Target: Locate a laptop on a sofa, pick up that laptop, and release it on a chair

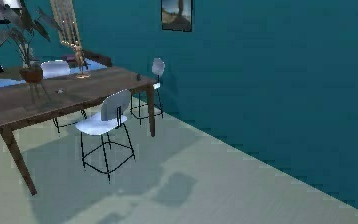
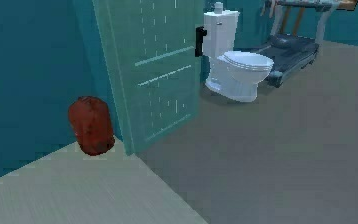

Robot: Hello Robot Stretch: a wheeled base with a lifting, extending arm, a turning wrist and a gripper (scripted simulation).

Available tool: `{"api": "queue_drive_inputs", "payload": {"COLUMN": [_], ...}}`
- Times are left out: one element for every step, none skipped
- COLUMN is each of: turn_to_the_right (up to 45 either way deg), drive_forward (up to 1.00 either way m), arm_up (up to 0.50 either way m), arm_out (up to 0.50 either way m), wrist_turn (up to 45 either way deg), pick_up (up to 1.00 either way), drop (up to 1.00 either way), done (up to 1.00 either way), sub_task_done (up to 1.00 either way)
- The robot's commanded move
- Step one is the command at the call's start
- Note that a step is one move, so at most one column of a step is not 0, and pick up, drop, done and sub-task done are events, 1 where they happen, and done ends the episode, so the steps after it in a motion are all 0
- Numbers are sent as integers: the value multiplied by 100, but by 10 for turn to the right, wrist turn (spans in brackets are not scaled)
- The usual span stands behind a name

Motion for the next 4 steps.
{"api": "queue_drive_inputs", "payload": {"turn_to_the_right": [0, -450, -180, 0], "drive_forward": [20, 0, 0, 80], "arm_up": [0, 0, 0, 0], "arm_out": [0, 0, 0, 0], "wrist_turn": [0, 0, 0, 0], "pick_up": [0, 0, 0, 0], "drop": [0, 0, 0, 0], "done": [0, 0, 0, 0], "sub_task_done": [0, 0, 0, 0]}}
